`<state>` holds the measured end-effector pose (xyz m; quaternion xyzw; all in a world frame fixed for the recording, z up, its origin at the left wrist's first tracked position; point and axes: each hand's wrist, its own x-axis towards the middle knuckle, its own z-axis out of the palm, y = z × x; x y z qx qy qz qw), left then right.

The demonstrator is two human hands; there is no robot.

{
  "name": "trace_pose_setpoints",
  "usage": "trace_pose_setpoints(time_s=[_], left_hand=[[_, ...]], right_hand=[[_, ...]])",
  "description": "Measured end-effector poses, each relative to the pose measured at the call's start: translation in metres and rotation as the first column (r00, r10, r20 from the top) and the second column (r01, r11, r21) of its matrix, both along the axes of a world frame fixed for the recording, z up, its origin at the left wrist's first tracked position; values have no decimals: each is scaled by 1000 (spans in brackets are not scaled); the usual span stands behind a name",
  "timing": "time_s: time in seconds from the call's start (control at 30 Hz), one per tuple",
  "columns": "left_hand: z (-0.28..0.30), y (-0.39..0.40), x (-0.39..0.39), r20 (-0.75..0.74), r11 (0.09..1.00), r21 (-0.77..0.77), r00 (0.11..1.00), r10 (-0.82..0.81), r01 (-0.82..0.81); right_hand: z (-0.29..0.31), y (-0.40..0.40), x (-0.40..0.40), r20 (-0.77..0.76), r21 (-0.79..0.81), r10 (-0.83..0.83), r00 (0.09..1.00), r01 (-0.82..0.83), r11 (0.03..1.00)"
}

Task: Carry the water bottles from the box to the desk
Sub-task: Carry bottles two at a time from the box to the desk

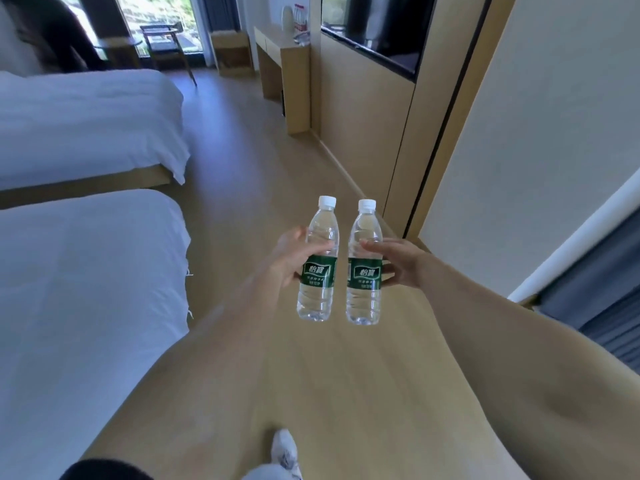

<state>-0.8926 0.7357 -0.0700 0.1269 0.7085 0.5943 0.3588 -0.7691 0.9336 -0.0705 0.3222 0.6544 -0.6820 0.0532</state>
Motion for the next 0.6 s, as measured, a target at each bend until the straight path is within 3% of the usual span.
trace_pose_setpoints(time_s=[0.33,0.6], left_hand=[[-28,53,-173,2,996,0,996,93,-93],[-14,101,-337,29,995,42,995,94,-96]], right_hand=[[-22,67,-179,2,2,117,993,-117,993],[-6,109,-342,-28,11,131,991,-130,991]])
